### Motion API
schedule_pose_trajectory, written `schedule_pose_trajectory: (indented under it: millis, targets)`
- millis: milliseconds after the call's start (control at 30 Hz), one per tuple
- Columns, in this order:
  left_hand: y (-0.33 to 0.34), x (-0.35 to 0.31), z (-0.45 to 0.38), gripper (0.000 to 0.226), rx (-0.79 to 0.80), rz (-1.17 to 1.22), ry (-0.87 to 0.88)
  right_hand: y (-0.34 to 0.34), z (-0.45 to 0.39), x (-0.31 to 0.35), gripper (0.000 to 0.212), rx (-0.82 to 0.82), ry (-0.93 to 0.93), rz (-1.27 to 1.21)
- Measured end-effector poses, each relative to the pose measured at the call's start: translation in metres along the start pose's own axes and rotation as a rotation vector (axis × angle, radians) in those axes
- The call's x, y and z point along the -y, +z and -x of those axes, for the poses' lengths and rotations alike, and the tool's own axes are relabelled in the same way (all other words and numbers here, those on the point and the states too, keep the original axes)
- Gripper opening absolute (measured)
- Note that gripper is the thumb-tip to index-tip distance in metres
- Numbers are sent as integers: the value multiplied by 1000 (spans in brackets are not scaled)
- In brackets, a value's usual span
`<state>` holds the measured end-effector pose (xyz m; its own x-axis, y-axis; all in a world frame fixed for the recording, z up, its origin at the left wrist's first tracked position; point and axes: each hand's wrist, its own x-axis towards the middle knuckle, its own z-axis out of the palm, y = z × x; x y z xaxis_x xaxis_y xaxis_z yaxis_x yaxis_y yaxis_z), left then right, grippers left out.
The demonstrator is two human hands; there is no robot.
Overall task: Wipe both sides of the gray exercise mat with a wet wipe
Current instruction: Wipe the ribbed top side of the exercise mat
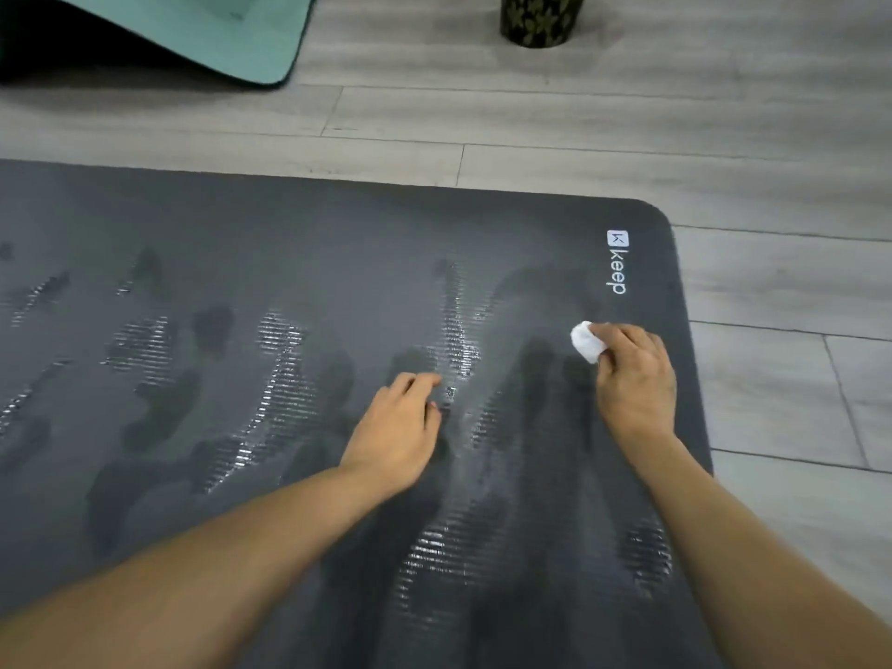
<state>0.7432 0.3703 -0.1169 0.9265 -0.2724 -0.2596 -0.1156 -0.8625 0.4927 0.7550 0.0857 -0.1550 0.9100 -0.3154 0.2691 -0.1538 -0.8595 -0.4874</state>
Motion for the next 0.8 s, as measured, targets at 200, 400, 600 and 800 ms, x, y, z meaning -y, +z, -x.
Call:
schedule_pose_trajectory:
  millis: [200,400,600,800]
  targets:
    - [20,46,-149,55,-154,-306,150,80,43,-44,36,-109,26,-33]
    - [32,58,-234,57,-221,-297,-23,78,39,-52,36,-126,15,30]
    - [38,62,-238,64,-268,-266,-31,69,28,-38,37,-116,85,26]
    - [35,64,-239,62,-277,-284,-23,64,-112,-23,37,-255,142,-93]
